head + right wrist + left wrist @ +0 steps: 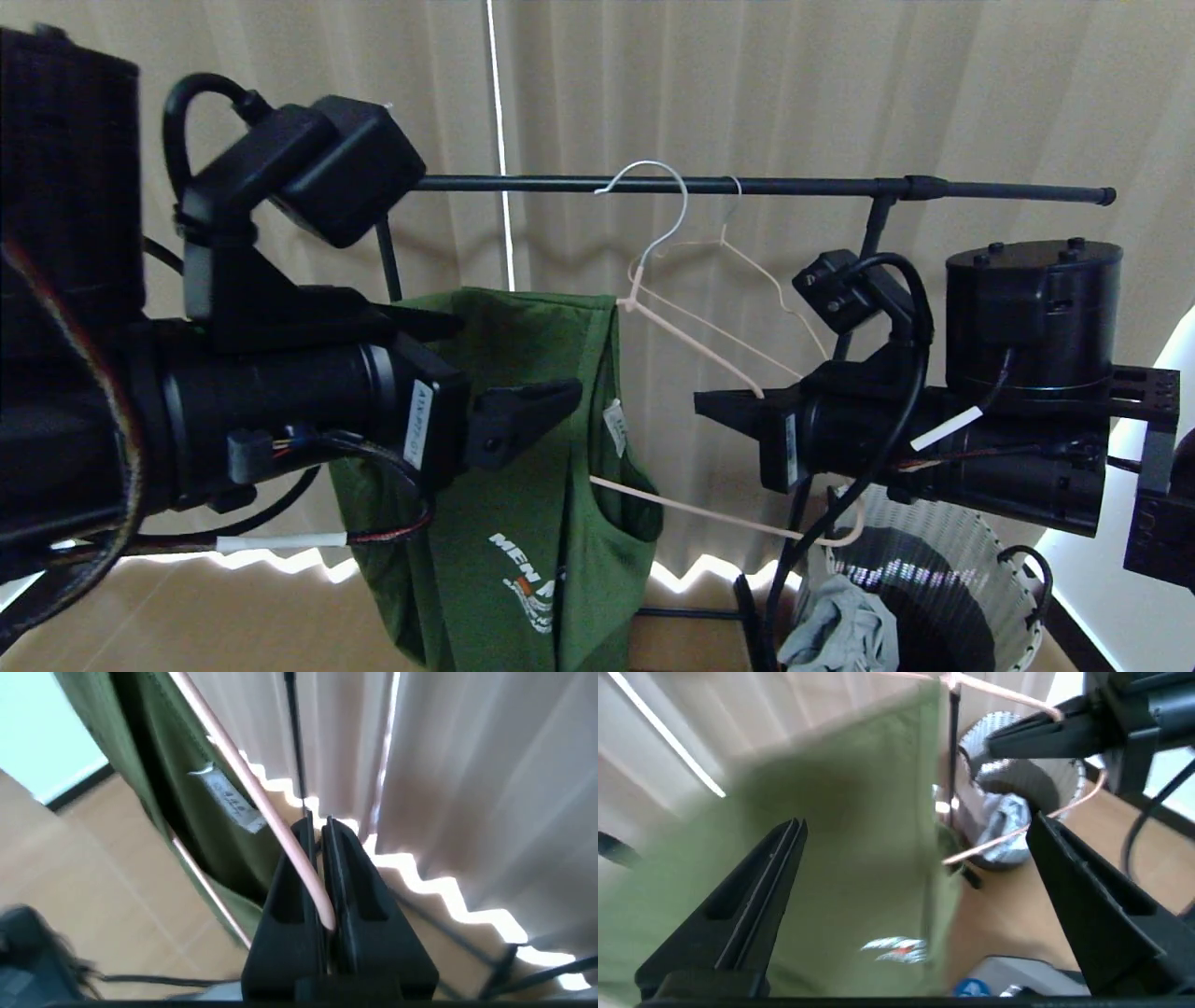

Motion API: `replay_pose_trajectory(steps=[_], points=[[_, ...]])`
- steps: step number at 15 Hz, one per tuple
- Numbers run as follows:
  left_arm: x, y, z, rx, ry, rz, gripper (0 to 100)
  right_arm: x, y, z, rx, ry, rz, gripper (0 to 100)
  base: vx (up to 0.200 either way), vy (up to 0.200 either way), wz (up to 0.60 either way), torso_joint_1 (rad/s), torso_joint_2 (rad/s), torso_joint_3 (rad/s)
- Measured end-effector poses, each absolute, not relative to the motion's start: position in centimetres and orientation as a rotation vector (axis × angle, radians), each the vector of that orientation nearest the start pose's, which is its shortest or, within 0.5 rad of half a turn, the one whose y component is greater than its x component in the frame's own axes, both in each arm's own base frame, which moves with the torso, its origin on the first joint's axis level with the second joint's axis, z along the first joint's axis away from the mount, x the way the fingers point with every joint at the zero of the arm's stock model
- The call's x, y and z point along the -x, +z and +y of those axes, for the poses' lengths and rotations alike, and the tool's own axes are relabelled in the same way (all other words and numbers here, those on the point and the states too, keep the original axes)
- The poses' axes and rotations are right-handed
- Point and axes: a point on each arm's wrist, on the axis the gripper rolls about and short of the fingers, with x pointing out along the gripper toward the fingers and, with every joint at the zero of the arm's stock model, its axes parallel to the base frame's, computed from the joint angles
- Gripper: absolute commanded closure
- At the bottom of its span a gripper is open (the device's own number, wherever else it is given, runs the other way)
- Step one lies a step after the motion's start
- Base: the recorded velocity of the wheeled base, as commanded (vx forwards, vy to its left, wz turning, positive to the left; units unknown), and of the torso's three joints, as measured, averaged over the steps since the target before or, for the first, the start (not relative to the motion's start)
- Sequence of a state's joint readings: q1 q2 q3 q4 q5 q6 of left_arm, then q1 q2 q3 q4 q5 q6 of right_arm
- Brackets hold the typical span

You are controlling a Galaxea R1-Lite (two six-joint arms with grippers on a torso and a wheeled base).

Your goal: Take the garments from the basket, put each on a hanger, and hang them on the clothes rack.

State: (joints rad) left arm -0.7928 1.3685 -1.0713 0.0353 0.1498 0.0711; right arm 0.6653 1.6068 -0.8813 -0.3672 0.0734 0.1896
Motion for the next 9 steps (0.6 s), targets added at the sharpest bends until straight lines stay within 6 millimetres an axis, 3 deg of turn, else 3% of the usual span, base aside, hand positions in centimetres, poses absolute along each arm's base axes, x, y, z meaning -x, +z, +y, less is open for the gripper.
replay_pose_trajectory(steps=[4, 9], points=[[-16.9, 29.3, -12.5, -0.334, -0.530, 0.183, 0, -22.7, 20.6, 15.7, -0.013, 0.645, 0.386, 100, 0.000, 0.000, 0.00, 0.000, 0.00, 0.000], [-17.5, 28.7, -11.6, -0.412, -0.479, 0.096, 0, -22.1, 20.2, 14.6, 0.012, 0.627, 0.388, 100, 0.000, 0.000, 0.00, 0.000, 0.00, 0.000]])
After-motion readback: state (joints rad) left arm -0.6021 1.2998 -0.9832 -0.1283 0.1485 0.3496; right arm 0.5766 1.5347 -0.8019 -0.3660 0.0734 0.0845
